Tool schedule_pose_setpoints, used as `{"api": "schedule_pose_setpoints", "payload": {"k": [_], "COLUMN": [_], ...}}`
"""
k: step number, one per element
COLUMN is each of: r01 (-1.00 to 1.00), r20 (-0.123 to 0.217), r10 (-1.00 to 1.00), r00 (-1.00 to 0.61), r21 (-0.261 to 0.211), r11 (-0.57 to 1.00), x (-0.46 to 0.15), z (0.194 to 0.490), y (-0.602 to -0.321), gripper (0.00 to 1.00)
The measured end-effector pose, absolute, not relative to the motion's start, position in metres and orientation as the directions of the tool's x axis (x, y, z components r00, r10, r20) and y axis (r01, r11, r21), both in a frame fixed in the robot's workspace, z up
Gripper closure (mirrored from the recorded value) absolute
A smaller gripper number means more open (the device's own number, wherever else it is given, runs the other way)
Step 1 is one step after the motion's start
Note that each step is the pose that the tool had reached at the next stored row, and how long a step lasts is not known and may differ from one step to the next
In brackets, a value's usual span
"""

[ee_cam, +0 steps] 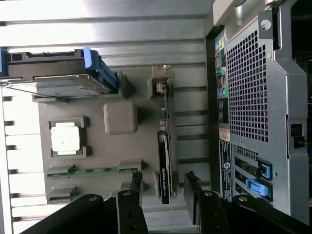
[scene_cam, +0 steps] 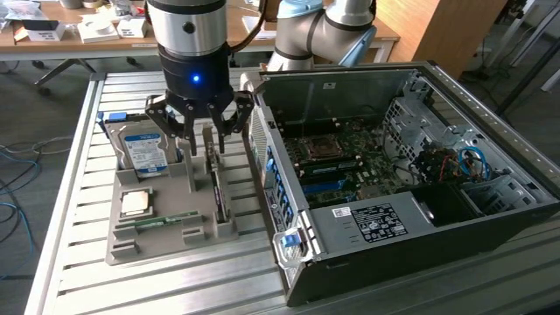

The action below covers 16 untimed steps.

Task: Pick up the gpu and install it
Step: 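Pick up the gpu and move the gpu toward the slot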

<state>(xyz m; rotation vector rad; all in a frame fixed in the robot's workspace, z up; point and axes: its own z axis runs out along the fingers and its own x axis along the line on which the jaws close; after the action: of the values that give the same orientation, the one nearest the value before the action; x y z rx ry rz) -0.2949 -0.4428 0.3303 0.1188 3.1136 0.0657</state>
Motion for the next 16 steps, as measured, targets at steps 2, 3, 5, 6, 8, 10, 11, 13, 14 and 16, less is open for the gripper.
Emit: {"api": "schedule_pose_setpoints", "payload": {"k": [2, 3, 5, 6, 8, 10, 11, 13, 14, 16], "r01": [0.076, 0.076, 0.076, 0.076, 0.076, 0.076, 0.076, 0.076, 0.076, 0.076], "r20": [-0.023, -0.023, -0.023, -0.023, -0.023, -0.023, -0.023, -0.023, -0.023, -0.023], "r10": [0.077, 0.077, 0.077, 0.077, 0.077, 0.077, 0.077, 0.077, 0.077, 0.077], "r00": [-0.997, -0.997, -0.997, -0.997, -0.997, -0.997, -0.997, -0.997, -0.997, -0.997], "r21": [0.043, 0.043, 0.043, 0.043, 0.043, 0.043, 0.043, 0.043, 0.043, 0.043], "r11": [0.996, 0.996, 0.996, 0.996, 0.996, 0.996, 0.996, 0.996, 0.996, 0.996], "x": [-0.295, -0.295, -0.295, -0.295, -0.295, -0.295, -0.295, -0.295, -0.295, -0.295], "z": [0.328, 0.327, 0.324, 0.323, 0.321, 0.318, 0.317, 0.314, 0.313, 0.31], "y": [-0.443, -0.443, -0.443, -0.443, -0.443, -0.443, -0.443, -0.443, -0.443, -0.443], "gripper": [0.53, 0.53, 0.53, 0.53, 0.53, 0.53, 0.53, 0.53, 0.53, 0.53]}}
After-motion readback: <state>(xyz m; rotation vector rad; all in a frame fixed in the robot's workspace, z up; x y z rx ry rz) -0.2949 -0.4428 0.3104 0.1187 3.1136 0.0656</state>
